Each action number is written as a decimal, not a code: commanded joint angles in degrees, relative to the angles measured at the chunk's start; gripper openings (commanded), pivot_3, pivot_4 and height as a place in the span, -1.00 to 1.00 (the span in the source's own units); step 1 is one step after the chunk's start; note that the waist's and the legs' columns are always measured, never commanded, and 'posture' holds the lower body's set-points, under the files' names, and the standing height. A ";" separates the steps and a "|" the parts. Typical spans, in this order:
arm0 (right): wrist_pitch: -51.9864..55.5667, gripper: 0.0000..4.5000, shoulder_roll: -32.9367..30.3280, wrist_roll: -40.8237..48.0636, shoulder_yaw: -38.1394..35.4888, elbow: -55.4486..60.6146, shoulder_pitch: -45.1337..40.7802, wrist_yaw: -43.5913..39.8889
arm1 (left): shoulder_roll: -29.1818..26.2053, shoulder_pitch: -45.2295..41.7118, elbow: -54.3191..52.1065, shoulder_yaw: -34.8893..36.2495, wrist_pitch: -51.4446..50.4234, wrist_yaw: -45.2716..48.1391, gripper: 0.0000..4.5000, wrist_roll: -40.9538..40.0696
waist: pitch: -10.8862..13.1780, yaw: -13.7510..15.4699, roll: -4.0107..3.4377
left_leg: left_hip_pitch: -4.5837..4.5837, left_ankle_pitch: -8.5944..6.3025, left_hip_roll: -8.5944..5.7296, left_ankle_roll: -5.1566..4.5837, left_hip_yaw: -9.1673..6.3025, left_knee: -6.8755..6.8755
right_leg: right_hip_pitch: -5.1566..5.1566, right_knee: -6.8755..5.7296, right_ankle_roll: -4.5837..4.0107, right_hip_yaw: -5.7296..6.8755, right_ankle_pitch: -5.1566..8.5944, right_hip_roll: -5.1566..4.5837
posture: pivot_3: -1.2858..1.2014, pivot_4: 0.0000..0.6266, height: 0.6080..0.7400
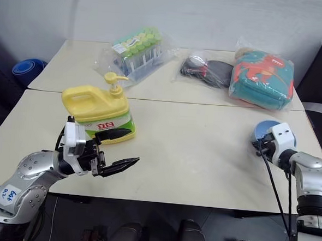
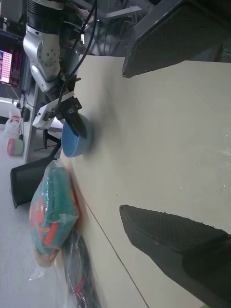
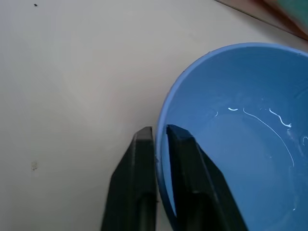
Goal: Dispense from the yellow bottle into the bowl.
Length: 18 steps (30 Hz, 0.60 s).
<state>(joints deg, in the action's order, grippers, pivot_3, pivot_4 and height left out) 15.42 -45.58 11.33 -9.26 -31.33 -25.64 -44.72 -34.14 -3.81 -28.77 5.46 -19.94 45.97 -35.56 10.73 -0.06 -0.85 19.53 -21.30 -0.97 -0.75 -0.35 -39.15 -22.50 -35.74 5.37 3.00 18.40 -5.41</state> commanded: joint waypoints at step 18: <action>16.30 -1.00 7.39 3.80 23.02 32.77 -28.51 -20.72 | -12.17 -22.42 2.99 19.24 -16.76 -18.45 -0.99 -31.50 | 0.13 0.00 0.03 | 0.61 0.06 -0.10 0.14 -0.59 -0.14 | -0.34 -0.06 0.01 0.42 0.00 -0.02 | 0.03 -0.52 1.00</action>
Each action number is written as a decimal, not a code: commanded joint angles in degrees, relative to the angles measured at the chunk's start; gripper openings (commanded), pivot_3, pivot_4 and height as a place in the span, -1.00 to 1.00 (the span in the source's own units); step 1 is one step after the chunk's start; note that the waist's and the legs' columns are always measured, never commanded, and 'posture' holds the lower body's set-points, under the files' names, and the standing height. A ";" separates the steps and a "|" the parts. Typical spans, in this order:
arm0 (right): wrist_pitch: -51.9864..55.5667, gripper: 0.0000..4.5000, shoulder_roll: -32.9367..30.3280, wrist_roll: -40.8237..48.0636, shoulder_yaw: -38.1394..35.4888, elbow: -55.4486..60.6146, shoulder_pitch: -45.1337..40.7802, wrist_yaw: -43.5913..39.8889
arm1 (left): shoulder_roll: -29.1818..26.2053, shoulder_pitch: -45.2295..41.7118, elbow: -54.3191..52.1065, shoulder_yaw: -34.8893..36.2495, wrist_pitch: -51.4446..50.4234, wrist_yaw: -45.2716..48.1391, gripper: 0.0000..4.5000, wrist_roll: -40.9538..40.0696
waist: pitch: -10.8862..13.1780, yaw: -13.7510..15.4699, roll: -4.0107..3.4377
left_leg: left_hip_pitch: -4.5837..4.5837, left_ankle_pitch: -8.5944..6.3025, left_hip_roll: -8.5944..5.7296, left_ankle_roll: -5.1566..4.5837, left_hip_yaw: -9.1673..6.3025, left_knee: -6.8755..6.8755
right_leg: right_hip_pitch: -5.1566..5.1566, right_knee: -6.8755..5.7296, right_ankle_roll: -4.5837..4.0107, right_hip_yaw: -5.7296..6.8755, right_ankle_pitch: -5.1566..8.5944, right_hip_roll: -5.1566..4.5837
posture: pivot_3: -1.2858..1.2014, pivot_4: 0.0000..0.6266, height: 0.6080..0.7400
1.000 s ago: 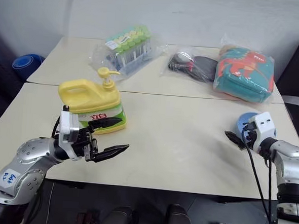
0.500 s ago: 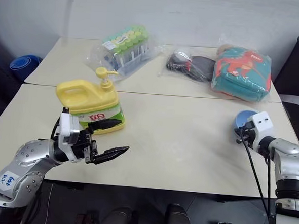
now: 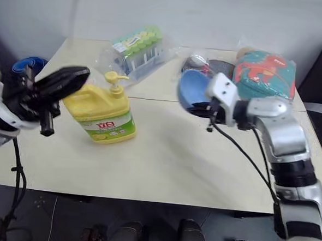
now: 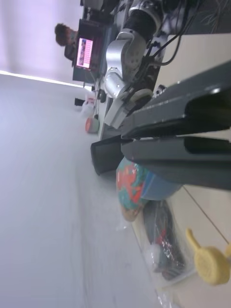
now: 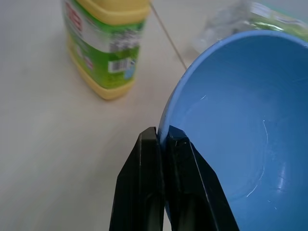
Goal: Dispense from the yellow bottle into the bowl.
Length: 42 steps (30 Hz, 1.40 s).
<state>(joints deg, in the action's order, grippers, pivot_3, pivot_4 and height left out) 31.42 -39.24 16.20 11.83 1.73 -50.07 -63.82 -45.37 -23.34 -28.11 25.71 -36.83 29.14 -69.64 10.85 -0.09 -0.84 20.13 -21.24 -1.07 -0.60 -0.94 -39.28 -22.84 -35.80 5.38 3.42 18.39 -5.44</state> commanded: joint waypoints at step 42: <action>-12.40 -1.00 22.00 -18.66 13.03 -34.52 -35.55 -12.52 | 4.51 -17.71 16.35 -13.19 -10.74 -6.41 -0.99 25.66 | 0.07 -3.02 0.12 | 1.08 0.08 -0.20 0.05 -0.20 -0.71 | -1.13 -1.07 0.09 0.24 -0.05 -0.14 | 0.03 -0.52 1.00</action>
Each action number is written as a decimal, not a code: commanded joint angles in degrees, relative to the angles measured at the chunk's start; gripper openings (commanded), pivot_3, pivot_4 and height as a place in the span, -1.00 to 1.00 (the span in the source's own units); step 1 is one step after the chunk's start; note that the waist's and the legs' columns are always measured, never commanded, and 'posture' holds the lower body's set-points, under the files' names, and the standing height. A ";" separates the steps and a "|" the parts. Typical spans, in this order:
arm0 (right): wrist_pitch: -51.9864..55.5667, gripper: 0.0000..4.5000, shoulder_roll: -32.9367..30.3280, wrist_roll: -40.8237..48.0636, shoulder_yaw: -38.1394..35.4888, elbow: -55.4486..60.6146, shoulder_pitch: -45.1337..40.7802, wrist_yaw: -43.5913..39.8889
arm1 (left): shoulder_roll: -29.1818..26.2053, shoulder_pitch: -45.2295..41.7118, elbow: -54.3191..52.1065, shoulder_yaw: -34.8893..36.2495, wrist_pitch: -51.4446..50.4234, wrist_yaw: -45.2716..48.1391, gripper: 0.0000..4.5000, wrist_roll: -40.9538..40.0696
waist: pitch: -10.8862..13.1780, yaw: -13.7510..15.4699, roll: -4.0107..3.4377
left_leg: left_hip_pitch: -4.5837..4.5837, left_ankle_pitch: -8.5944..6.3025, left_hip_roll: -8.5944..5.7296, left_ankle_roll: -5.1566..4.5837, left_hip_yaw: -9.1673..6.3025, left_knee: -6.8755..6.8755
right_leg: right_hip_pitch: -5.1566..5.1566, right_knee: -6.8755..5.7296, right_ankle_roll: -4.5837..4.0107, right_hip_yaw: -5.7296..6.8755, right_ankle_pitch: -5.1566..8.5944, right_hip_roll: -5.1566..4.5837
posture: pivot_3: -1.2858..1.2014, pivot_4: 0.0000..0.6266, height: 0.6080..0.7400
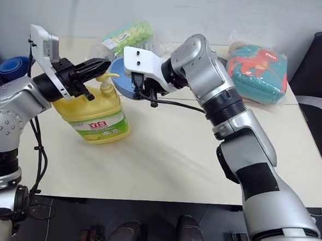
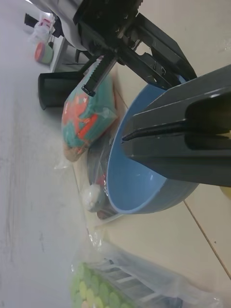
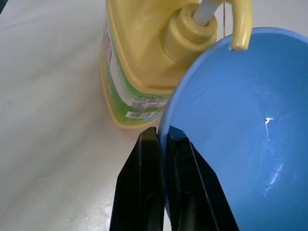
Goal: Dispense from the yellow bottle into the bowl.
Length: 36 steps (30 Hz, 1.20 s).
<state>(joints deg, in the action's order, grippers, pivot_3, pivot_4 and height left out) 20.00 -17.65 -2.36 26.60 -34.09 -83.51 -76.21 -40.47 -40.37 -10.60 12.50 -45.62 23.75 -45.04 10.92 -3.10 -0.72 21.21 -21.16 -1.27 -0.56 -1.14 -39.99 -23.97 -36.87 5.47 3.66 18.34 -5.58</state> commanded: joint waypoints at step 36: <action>-0.61 -1.00 4.16 0.45 -1.63 2.60 -0.85 -1.43 | 5.24 11.11 -2.12 2.96 -15.60 -7.65 -0.99 1.87 | -0.36 -0.09 0.02 | -1.94 -0.12 -0.24 0.25 0.01 0.88 | 0.60 -0.09 -0.01 -0.68 0.00 0.13 | 0.03 -0.52 1.00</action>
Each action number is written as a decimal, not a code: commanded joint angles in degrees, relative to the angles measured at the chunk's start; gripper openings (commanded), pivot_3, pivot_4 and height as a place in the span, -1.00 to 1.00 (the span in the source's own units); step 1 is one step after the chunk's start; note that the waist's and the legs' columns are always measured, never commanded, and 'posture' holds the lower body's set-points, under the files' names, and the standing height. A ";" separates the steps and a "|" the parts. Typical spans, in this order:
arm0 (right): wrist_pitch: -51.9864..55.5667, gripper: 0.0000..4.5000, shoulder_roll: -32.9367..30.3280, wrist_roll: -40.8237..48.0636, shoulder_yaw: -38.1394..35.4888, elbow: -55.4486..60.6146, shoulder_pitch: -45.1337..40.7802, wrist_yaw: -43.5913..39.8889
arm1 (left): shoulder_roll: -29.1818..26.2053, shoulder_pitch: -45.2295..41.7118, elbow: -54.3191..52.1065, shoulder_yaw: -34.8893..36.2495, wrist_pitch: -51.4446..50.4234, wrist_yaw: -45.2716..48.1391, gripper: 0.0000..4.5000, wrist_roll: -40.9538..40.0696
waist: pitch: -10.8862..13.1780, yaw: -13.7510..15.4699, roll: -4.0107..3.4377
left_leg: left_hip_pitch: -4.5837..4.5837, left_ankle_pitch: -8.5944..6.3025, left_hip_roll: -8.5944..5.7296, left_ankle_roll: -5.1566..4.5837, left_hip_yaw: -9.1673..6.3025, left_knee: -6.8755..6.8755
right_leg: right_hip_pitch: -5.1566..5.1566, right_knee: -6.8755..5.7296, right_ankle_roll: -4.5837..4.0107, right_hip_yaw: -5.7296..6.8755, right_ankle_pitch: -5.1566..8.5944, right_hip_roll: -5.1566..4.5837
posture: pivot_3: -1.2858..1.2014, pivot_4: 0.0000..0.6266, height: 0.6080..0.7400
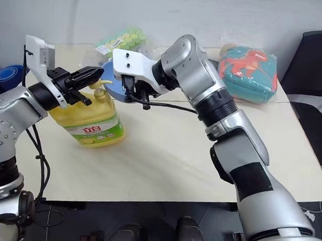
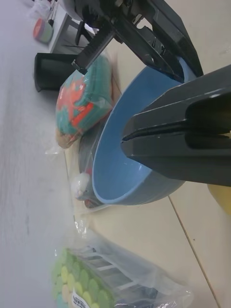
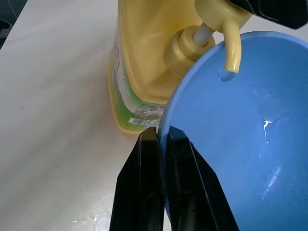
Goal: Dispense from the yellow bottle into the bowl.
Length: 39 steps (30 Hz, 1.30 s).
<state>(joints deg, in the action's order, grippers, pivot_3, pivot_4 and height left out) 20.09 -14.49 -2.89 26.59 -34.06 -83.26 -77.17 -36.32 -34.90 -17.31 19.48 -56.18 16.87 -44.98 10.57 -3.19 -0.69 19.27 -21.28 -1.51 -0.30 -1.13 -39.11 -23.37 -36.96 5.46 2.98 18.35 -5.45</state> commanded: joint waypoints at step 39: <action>-7.89 -1.00 -27.80 -0.39 -9.25 5.61 31.79 2.75 | -10.09 30.10 -10.47 1.40 22.95 39.72 -0.99 1.09 | 0.03 0.09 0.22 | 1.27 0.01 -0.24 -0.09 -0.20 -0.16 | -1.06 0.20 -0.04 -0.04 -0.01 -0.14 | 0.03 -0.52 1.00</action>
<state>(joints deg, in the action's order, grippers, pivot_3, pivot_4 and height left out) 15.84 -42.01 -3.18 19.59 -28.18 -51.45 -76.47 -46.71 -6.56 -26.75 21.20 -38.67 55.32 -48.25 10.60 -3.11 -0.47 20.46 -21.26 -1.74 -0.38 -1.21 -39.27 -24.44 -36.73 5.41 2.83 18.34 -5.56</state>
